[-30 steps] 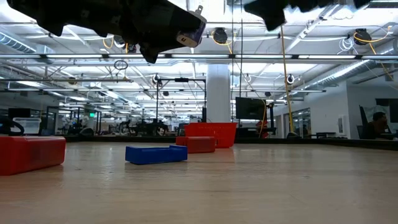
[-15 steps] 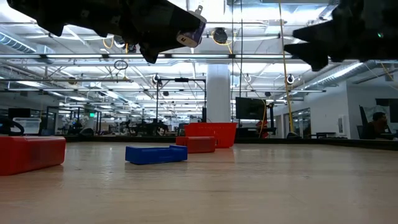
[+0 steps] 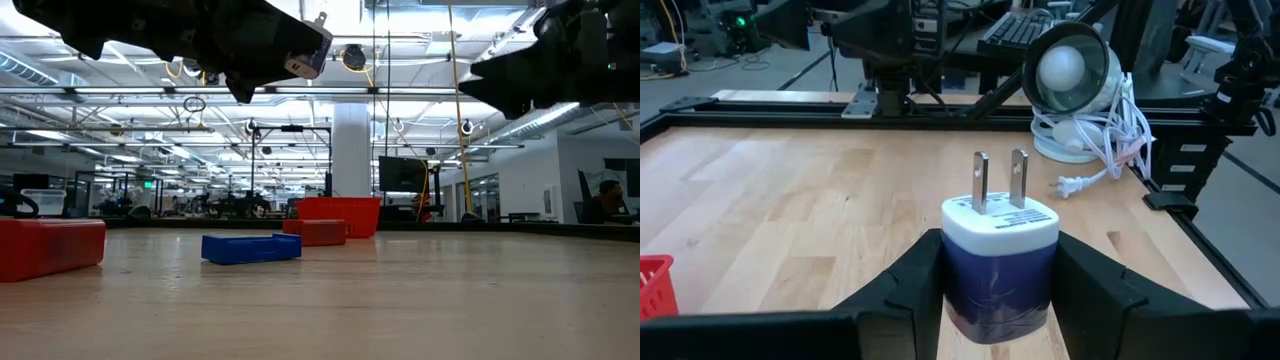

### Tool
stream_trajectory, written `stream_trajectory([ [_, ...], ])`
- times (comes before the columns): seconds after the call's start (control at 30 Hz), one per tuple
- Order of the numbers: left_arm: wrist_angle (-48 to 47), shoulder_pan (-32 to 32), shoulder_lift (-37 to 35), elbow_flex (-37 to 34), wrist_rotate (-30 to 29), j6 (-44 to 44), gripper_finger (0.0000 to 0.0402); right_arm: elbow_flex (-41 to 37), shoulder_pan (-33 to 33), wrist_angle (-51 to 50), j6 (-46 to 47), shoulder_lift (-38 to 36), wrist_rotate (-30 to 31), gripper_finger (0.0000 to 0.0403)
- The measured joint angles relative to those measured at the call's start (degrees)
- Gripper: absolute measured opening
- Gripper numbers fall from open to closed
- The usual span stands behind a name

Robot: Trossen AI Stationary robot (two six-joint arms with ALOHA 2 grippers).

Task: Pick & Place Office items
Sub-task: Put the purple charger adapter into the top red bin

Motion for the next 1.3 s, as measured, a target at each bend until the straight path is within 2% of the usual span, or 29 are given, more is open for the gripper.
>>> stream_trajectory([
  [0.3, 0.04, 0.05, 0.00, 0.00, -0.23, -0.08, 0.0146, -0.07, -0.33, -3.26, -0.44, 0.30, 0.00, 0.0261],
  [0.4, -0.22, 0.17, -0.27, 0.00, -2.77, -0.54, 0.0146, -0.07, -0.33, -3.31, -1.16, 0.35, -0.16, 0.0263],
  [0.5, -0.17, 0.32, -1.52, 0.00, -4.52, -1.52, 0.0146, -0.09, -0.33, -3.31, -1.25, 0.35, -0.17, 0.0262],
  [0.83, -3.55, 4.20, -6.96, 0.00, -4.63, 0.16, 0.0146, -0.13, -0.33, -3.16, -1.57, 0.37, -0.22, 0.0263],
  [1.1, -5.00, 12.45, -6.99, 0.00, -3.98, 2.13, 0.0146, -0.13, -0.33, -3.09, -1.57, 0.37, -0.24, 0.0259],
  [1.3, -4.91, 23.63, -6.96, 0.00, 1.86, 1.66, 0.0146, -0.15, -0.33, -3.11, -1.57, 0.37, -0.26, 0.0263],
])
